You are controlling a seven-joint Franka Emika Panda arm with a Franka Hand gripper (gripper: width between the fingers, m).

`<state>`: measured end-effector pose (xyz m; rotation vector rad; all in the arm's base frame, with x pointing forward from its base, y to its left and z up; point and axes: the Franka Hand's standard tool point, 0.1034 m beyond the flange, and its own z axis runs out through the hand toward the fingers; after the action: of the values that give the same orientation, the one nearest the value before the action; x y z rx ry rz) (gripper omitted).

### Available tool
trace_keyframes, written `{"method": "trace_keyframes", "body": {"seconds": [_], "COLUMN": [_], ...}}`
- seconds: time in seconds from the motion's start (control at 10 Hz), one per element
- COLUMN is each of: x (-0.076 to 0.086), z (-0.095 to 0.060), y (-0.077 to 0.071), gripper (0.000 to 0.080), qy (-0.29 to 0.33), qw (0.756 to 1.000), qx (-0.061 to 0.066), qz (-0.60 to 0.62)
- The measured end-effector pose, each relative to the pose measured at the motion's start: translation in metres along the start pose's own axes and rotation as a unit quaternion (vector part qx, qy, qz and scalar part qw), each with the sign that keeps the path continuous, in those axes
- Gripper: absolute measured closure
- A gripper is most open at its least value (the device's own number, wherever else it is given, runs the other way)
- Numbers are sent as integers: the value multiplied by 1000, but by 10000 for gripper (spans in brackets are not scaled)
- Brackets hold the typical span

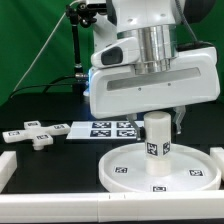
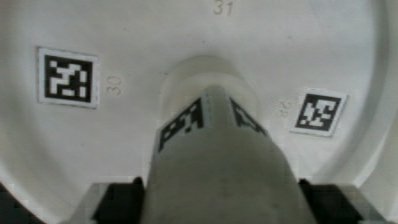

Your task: Assemble round table

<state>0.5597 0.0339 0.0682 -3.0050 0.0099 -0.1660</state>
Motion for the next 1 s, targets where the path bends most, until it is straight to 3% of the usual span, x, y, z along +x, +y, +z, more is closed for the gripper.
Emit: {"method": "trace_keyframes", "body": {"seconds": [0.5,0.8,1.0], "x": [-1,-3,-3], "z": [0,1,2], "y": [0,0,-2], "gripper": [385,385,385], "qy": [-1,-4,-10], "qw": [984,942,887], "qx": [9,18,27], "qz": [179,336,461]}}
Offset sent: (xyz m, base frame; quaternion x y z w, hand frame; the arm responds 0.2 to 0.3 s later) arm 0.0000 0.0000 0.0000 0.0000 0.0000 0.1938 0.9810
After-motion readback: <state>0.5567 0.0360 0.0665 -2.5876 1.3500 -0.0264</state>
